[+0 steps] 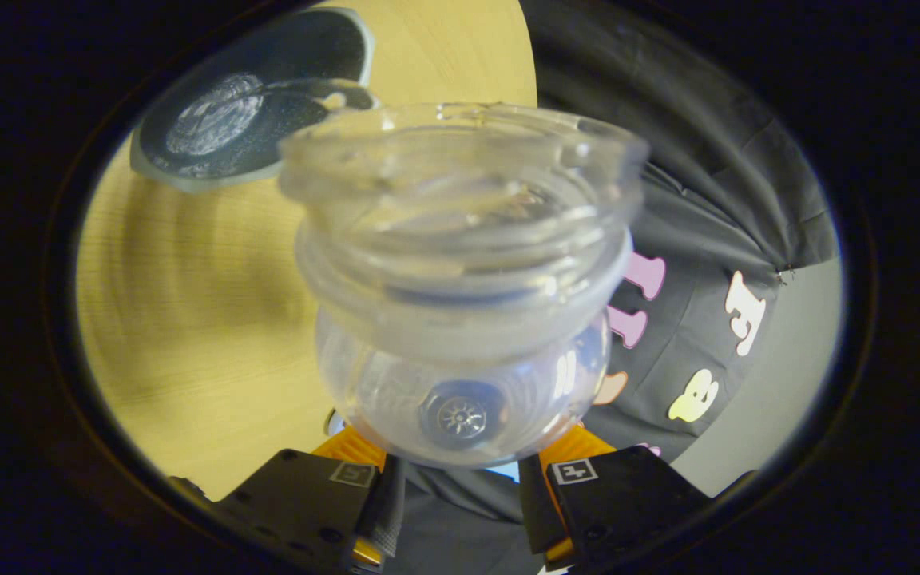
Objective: Take the bottle from table, then pour the juice into the cup, finally place the bottle on the coaster
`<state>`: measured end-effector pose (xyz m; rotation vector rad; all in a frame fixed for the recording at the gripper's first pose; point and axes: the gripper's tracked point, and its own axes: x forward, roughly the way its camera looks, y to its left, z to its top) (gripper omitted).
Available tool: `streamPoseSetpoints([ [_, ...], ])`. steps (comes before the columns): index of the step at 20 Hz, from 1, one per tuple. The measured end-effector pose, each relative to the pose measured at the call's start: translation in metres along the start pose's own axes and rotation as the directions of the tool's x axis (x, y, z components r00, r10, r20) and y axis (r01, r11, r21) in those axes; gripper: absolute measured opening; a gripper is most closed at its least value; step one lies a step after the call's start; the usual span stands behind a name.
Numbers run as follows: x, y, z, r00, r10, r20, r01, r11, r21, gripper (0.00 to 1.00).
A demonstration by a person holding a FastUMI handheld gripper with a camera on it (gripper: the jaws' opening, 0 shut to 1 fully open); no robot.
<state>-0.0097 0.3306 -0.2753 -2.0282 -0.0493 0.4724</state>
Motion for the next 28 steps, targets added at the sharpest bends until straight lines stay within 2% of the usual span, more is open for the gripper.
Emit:
streamPoseSetpoints([
  [28, 0.005, -0.013, 0.005, 0.999, 0.004, 0.037, 0.001, 0.993, -0.117, 0.65],
])
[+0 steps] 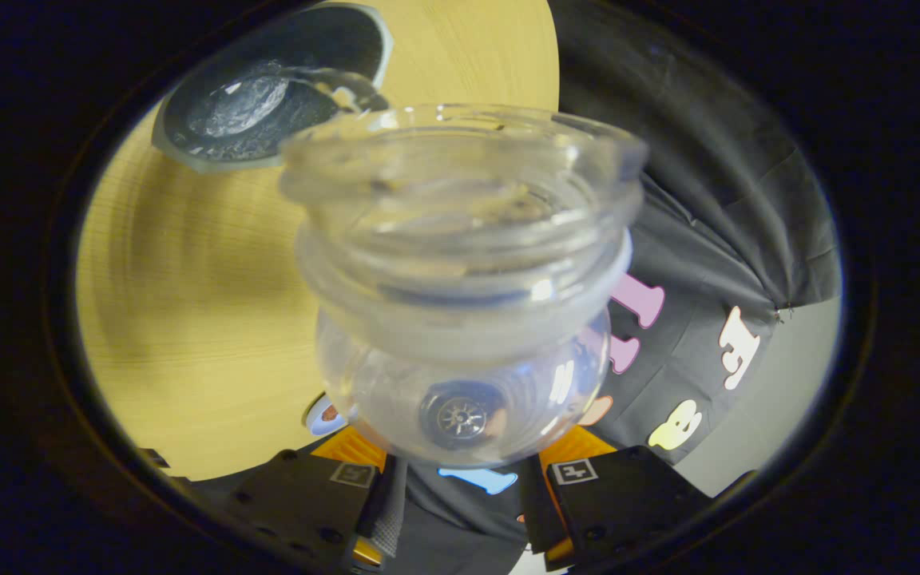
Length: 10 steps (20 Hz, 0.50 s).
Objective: Take the bottle from table, then pour the juice into the cup, finally place the bottle on the coaster
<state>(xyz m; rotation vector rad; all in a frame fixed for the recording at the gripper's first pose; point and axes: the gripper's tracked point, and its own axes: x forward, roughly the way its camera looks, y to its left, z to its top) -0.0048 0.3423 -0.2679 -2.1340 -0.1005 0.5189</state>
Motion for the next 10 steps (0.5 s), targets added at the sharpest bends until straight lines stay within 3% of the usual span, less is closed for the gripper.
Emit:
streamPoseSetpoints([
  [10, -0.0011, -0.004, -0.0016, 1.0, -0.003, 0.004, 0.003, 1.0, -0.029, 0.65],
])
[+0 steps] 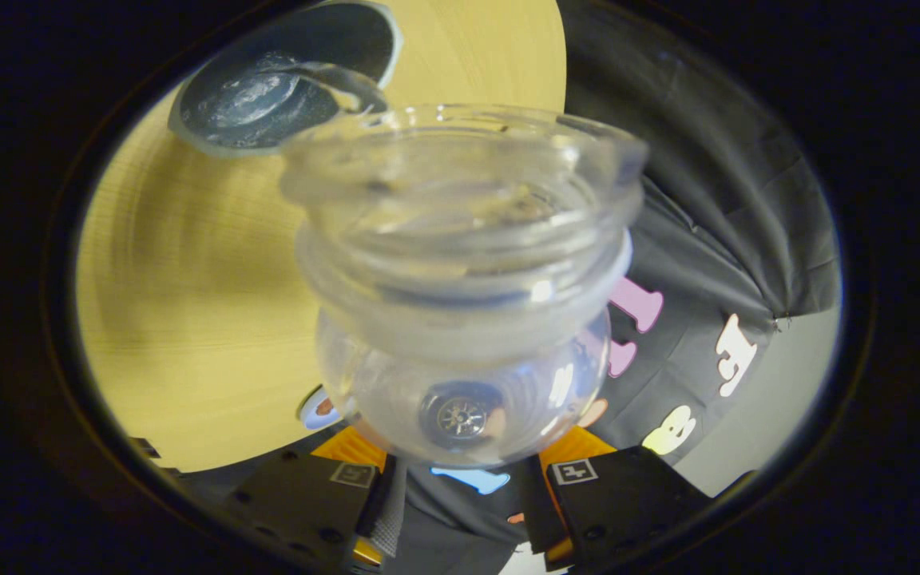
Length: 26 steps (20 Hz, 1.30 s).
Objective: Take the bottle from table, then pour the juice into the cup, finally place the bottle on the coaster
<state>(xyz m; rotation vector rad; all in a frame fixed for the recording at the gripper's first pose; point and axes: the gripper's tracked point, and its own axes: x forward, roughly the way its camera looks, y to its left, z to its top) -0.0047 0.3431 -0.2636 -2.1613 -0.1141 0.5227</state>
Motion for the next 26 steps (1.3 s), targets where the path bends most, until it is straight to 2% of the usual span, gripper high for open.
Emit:
streamPoseSetpoints([
  [9, 0.005, -0.015, 0.002, 0.999, -0.034, 0.014, 0.034, 0.999, -0.029, 0.65],
  [26, 0.013, -0.019, 0.009, 0.998, -0.042, 0.04, 0.046, 0.994, -0.103, 0.65],
])
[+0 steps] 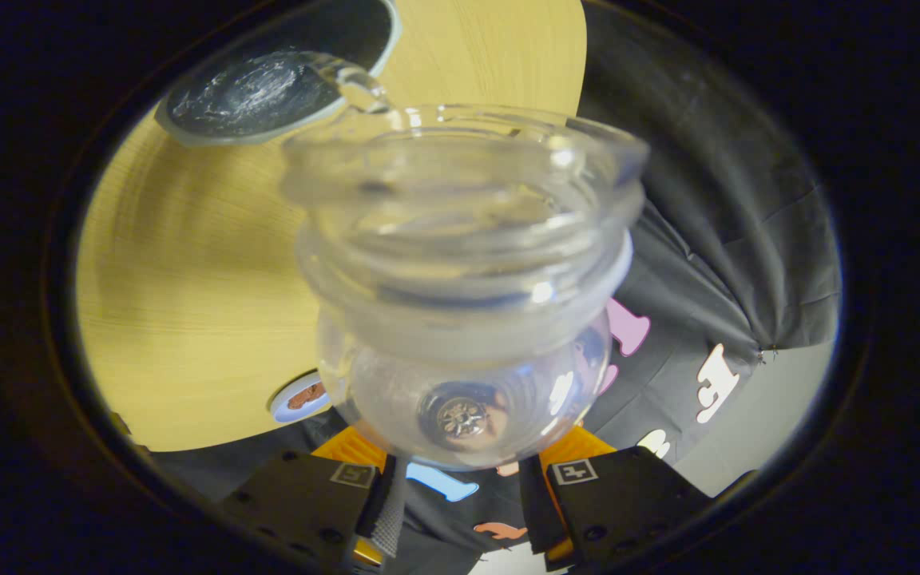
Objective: Take the bottle from table, then pour the juice into the cup, finally place the bottle on the coaster
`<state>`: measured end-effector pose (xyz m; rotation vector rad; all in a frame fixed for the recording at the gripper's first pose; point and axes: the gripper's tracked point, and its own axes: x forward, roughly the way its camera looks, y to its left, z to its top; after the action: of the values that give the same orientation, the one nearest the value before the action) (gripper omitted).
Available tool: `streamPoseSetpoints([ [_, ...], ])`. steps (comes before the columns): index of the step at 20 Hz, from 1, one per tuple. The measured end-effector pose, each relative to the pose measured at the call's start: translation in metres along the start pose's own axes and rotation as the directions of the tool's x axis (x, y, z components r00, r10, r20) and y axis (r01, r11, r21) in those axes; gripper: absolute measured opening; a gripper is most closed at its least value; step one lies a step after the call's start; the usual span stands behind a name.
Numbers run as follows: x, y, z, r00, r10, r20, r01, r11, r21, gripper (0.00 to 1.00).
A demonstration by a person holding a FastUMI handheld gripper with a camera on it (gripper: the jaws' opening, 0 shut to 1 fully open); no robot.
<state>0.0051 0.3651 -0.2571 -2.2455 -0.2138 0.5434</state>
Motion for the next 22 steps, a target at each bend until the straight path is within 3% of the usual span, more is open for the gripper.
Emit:
streamPoseSetpoints([
  [22, 0.001, -0.013, 0.0, 0.999, -0.047, 0.004, 0.047, 0.999, -0.024, 0.64],
])
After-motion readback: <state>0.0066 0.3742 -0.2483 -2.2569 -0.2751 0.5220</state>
